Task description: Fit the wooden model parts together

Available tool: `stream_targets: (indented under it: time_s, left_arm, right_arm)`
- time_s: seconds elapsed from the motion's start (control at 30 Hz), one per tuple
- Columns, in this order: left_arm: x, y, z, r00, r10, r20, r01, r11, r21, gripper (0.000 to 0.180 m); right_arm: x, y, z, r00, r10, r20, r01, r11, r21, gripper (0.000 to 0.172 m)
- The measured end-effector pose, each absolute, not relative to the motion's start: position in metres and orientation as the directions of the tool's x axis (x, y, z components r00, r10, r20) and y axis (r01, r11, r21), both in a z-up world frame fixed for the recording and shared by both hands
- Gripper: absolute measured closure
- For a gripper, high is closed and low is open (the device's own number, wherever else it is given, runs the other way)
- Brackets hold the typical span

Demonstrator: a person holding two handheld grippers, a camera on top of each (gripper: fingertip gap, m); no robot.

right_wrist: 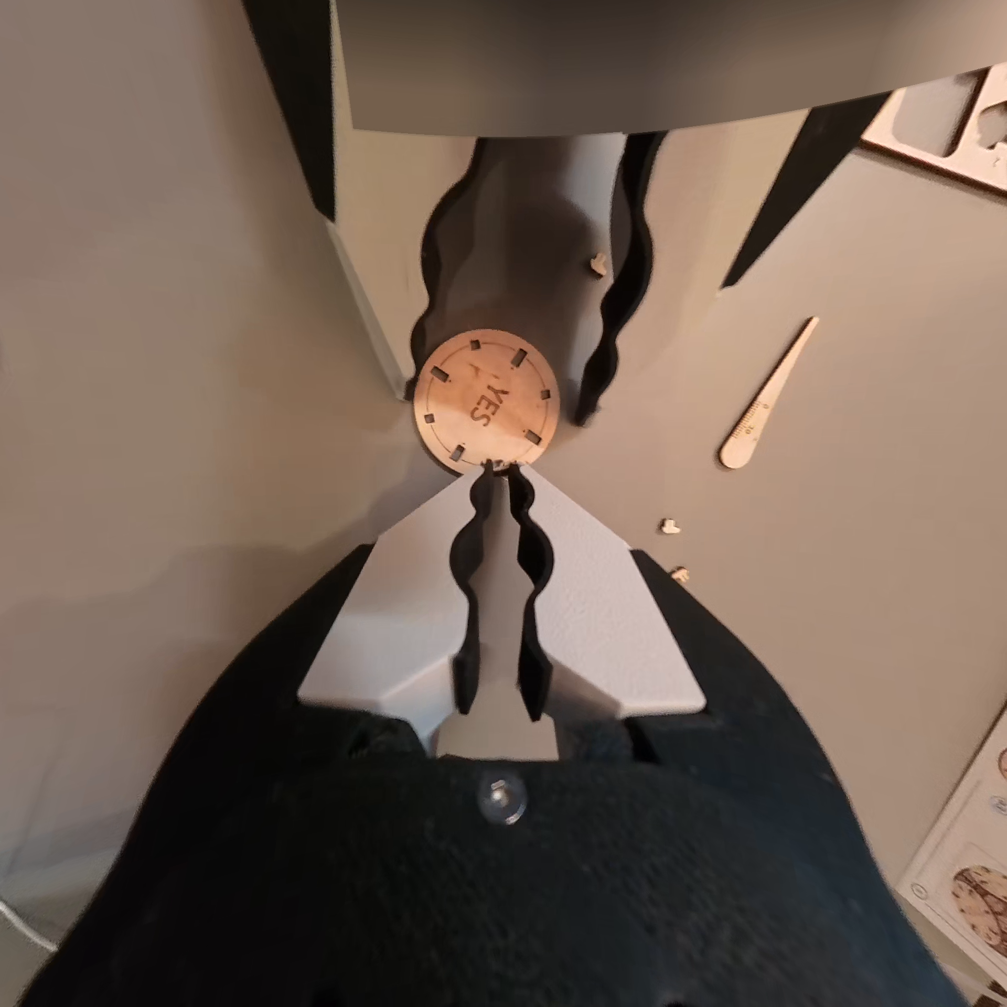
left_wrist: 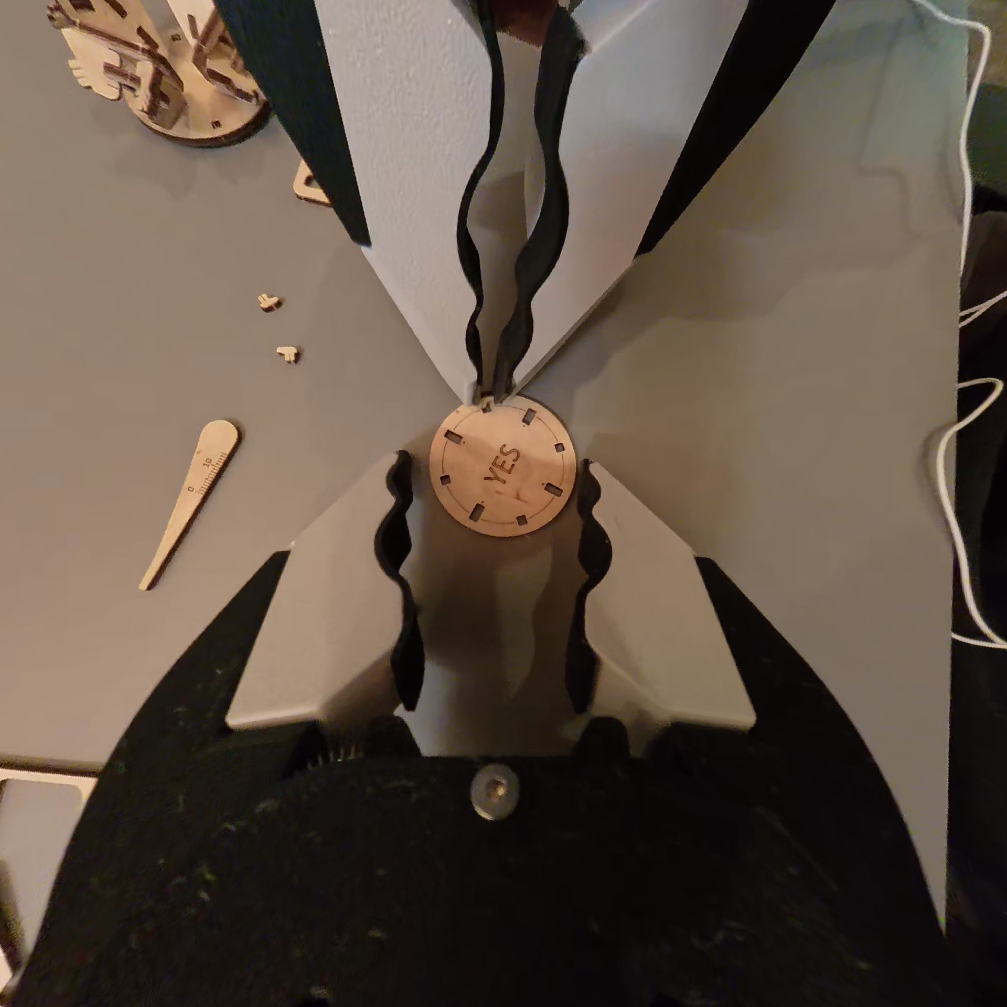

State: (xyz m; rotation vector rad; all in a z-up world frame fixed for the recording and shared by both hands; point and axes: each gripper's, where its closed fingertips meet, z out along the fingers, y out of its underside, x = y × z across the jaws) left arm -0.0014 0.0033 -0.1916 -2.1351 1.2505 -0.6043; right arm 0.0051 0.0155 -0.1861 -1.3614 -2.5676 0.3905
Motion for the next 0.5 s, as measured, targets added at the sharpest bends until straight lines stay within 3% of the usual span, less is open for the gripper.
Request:
stream_targets:
  time_s: [0.5]
  left_arm:
    - [-0.0095,-0.0003,-0.1916,0.480,-0.872,0.092,-0.581,-0.395,-0.711,0.115]
  right_arm:
    - [0.0059,0.0135,-0.1896,-0.564,0.825,0.043,0.785,0.551,-0.283,0.168]
